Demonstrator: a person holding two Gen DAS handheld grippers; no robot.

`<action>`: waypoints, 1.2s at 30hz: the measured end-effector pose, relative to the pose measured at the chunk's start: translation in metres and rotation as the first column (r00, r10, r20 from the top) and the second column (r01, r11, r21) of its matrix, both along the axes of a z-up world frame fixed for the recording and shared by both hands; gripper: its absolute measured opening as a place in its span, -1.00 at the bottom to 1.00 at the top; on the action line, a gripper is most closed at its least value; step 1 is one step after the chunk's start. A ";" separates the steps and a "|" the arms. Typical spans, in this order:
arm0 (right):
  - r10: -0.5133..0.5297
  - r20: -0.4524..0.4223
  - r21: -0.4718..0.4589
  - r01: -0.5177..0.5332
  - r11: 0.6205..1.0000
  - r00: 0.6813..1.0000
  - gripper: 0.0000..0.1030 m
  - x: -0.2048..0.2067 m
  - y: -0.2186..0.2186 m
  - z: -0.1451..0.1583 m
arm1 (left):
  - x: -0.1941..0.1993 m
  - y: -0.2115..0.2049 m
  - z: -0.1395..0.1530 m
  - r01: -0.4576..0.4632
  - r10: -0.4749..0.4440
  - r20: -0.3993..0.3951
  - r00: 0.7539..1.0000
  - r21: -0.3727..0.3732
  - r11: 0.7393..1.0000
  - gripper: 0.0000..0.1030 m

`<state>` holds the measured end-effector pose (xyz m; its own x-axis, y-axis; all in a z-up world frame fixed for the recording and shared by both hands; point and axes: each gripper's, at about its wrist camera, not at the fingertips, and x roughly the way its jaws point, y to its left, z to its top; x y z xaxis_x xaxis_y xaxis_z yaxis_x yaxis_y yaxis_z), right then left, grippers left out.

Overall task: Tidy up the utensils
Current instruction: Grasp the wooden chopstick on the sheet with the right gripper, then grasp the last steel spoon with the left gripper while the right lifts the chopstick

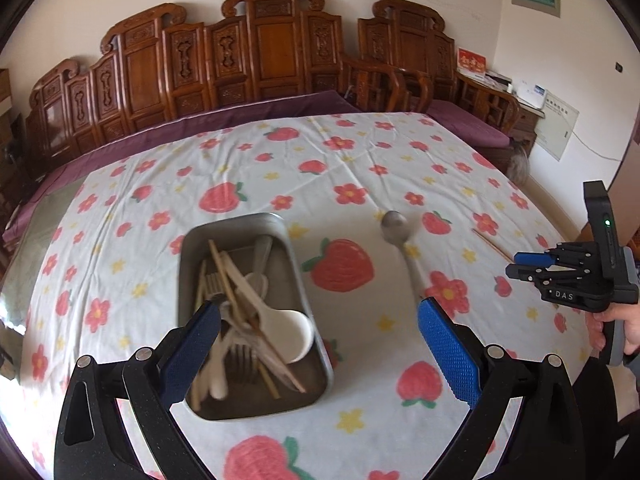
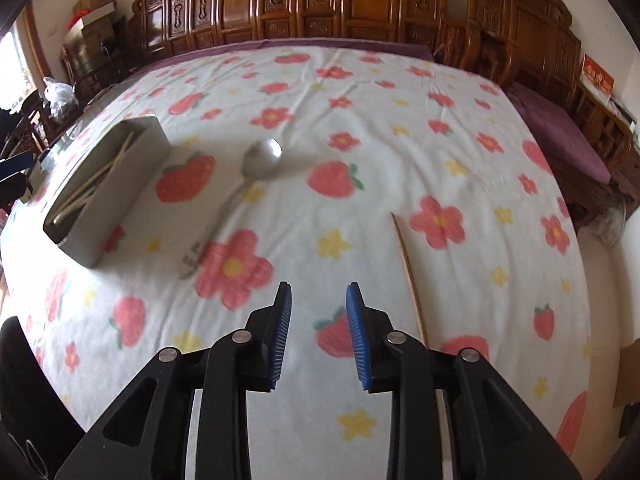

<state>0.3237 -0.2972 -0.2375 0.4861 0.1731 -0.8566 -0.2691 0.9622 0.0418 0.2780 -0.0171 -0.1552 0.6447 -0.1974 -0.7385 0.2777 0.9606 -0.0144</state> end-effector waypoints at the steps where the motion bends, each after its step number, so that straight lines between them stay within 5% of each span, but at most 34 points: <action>1: -0.012 -0.002 -0.010 0.012 1.000 1.000 -0.40 0.000 -0.008 -0.005 | -0.001 -0.005 -0.001 0.008 -0.008 -0.003 1.000 0.003 1.000 0.85; 19: -0.045 -0.060 -0.056 0.042 0.998 0.997 -0.43 0.001 -0.058 -0.036 | 0.006 -0.087 -0.033 0.106 -0.099 -0.090 0.991 0.066 0.992 0.85; 25: -0.032 -0.069 -0.067 0.027 0.997 0.997 -0.85 -0.001 -0.066 -0.038 | 0.027 -0.107 -0.048 0.114 -0.104 -0.147 0.984 0.062 0.992 0.85; 32: -0.030 -0.062 -0.055 0.026 0.998 0.998 -0.88 -0.003 -0.071 -0.038 | 0.068 -0.123 -0.068 0.106 -0.089 -0.205 0.975 0.075 0.991 0.85; 36: -0.030 -0.065 -0.049 0.027 0.998 0.997 -0.88 -0.002 -0.071 -0.038 | 0.092 -0.128 -0.083 0.093 -0.071 -0.262 0.963 0.072 0.993 0.51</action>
